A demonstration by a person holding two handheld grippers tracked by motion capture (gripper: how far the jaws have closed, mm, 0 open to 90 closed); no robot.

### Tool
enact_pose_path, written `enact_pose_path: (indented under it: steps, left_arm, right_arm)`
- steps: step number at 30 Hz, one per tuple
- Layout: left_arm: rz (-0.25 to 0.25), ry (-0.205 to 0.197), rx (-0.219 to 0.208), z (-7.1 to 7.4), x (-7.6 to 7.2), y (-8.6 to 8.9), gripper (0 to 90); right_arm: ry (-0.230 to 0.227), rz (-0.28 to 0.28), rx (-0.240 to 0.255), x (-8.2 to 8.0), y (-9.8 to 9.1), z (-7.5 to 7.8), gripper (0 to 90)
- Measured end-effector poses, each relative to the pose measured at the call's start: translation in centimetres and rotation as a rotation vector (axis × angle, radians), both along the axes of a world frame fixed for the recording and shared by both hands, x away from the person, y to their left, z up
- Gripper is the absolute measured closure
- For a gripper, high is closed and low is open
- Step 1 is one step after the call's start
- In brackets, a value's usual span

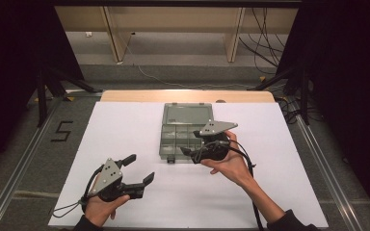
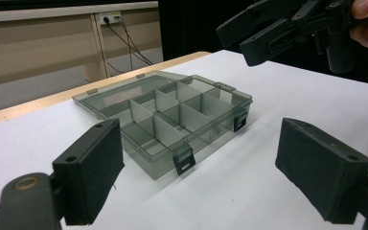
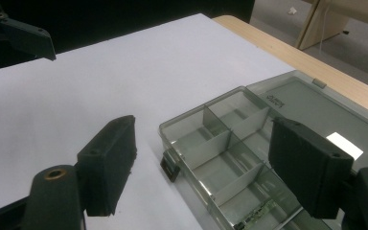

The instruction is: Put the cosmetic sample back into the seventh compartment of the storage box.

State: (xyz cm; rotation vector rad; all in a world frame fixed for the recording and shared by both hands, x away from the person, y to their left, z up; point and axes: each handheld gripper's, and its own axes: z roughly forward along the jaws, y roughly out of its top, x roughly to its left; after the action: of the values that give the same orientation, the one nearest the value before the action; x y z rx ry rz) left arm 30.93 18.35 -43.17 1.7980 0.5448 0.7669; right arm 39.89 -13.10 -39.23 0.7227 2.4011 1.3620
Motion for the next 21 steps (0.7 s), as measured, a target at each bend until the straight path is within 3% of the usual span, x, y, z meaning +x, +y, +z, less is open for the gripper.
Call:
enact_pose_path:
  steps: [21]
  left_arm:
    - [0.0,-0.001,0.0,0.0,0.0,0.0,15.7]
  right_arm:
    - [-0.011,-0.001,0.027,-1.0,-1.2,0.1,25.0]
